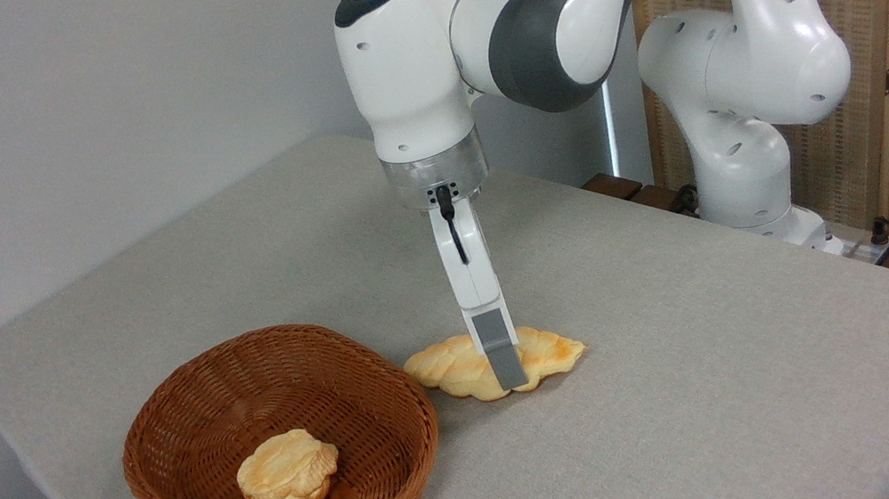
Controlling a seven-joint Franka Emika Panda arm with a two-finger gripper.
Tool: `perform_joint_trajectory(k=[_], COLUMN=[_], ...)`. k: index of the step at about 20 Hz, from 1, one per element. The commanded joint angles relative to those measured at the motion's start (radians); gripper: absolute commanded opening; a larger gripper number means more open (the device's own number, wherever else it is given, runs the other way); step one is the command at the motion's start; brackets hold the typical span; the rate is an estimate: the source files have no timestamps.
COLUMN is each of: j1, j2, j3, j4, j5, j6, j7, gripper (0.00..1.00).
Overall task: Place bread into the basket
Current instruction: 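Lower the gripper onto the roll's middle and close on it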
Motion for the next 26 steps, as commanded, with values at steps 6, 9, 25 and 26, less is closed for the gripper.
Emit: perform_joint_trajectory(k=[6,9,25,26], j1=[-0.01,-0.011,-0.017,-0.017], j2=[0.006,0.006,0.004,0.003], j3=[0.004,0.004,0.004,0.004], j4=[0.002,0.002,0.005,0.007], j5=[-0.015,-0.015,-0.017,-0.017], j6=[0.052,0.052,0.043,0.037], j7=[0.023,0.023,0.018,0.018], gripper=[0.8,0.66,0.61,0.61])
